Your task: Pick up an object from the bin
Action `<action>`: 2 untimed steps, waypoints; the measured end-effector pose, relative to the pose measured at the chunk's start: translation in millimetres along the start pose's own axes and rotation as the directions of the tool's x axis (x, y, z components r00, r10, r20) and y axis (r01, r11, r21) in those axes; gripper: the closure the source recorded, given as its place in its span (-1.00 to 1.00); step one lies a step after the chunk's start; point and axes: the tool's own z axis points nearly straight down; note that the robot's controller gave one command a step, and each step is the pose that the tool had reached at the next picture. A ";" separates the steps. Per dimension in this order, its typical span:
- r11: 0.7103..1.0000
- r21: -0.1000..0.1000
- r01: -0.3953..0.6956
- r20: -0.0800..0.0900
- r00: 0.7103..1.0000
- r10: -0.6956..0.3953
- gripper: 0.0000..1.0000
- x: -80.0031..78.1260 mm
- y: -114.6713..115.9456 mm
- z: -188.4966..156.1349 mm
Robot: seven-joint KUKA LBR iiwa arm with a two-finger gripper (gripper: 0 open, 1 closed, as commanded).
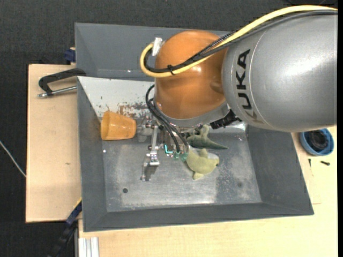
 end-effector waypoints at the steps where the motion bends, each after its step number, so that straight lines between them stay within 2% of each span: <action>1: 0.984 -0.006 -0.177 0.011 0.984 0.178 -1.00 -79.1 -93.6 170.0; 2: 0.978 -0.003 -0.211 0.012 0.978 0.211 -1.00 -67.7 -190.0 168.2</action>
Offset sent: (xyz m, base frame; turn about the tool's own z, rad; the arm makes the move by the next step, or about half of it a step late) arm 0.0754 -0.0931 -0.1715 0.1749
